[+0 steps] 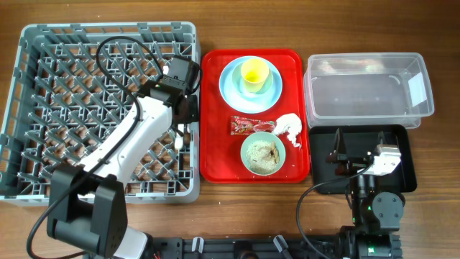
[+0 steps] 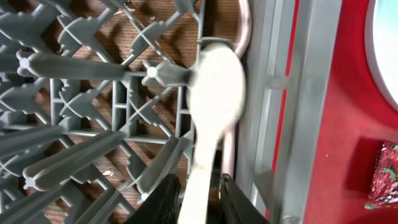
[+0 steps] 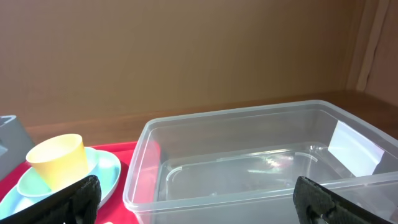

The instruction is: Sort waste into correct bins and load items into the dishwasher rack

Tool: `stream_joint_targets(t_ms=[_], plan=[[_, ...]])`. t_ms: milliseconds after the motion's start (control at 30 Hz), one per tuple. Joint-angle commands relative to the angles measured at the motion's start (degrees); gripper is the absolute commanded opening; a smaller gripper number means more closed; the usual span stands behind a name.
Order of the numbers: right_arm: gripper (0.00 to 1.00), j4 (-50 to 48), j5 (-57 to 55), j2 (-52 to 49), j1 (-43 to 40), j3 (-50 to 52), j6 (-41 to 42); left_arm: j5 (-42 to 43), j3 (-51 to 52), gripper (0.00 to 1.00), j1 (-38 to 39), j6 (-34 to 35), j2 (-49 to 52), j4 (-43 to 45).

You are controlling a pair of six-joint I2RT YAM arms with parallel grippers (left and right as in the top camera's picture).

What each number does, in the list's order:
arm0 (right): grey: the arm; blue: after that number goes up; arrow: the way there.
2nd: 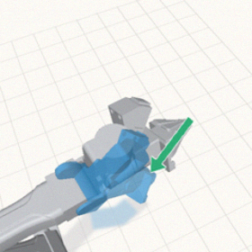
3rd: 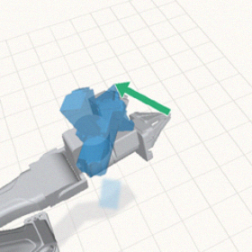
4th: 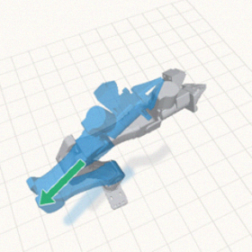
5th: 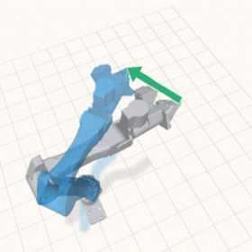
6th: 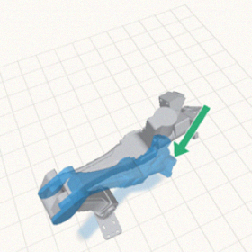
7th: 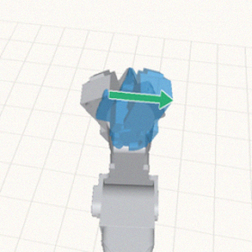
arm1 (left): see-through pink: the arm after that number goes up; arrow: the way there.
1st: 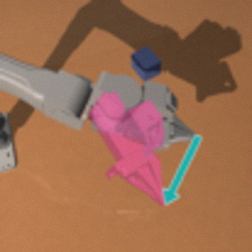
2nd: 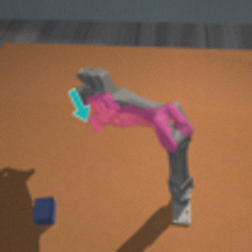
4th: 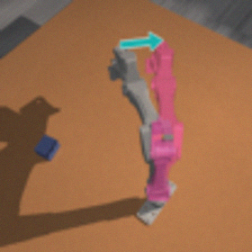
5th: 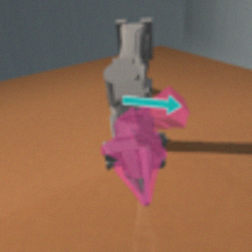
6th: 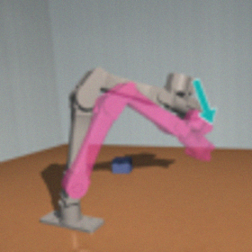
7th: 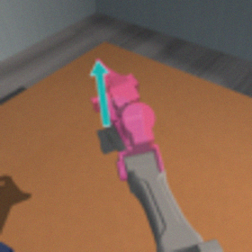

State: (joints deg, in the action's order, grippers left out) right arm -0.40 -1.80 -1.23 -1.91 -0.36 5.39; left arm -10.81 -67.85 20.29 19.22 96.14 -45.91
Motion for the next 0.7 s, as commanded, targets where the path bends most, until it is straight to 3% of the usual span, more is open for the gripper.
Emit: stream_joint_targets(t_ms=[0,167,267,367,433,500,533,667], plan=[[1.0,-0.2,-0.8,0.2,0.1,0.1,1.0,-2.3,0.3,0.22,-0.3,2.3,0.6,0.0],[1.0,-0.2,-0.8,0.2,0.1,0.1,1.0,-2.3,-0.3,0.15,-0.3,5.8,-2.4,-0.4],[1.0,-0.2,-0.8,0.2,0.1,0.1,0.9,-2.1,-1.7,0.17,-0.3,10.4,-8.0,-1.9],[1.0,-0.2,-0.8,0.2,0.1,0.1,1.0,-2.1,-1.9,0.37,-0.7,14.2,-16.2,-1.9],[1.0,-0.2,-0.8,0.2,0.1,0.1,1.0,-2.1,-1.9,0.73,-2.3,15.8,-22.4,-3.3],[1.0,-0.2,-0.8,0.2,0.1,0.1,1.0,-2.0,-1.9,0.95,-4.7,18.1,-28.0,-5.5],[1.0,-0.2,-0.8,0.2,0.1,0.1,1.0,-2.0,-1.9,1.0,-6.7,19.0,-31.8,-7.3],[1.0,-0.3,-0.8,0.2,0.1,0.1,1.0,-2.1,-1.9,1.0,-10.6,19.0,-42.0,-11.0]])
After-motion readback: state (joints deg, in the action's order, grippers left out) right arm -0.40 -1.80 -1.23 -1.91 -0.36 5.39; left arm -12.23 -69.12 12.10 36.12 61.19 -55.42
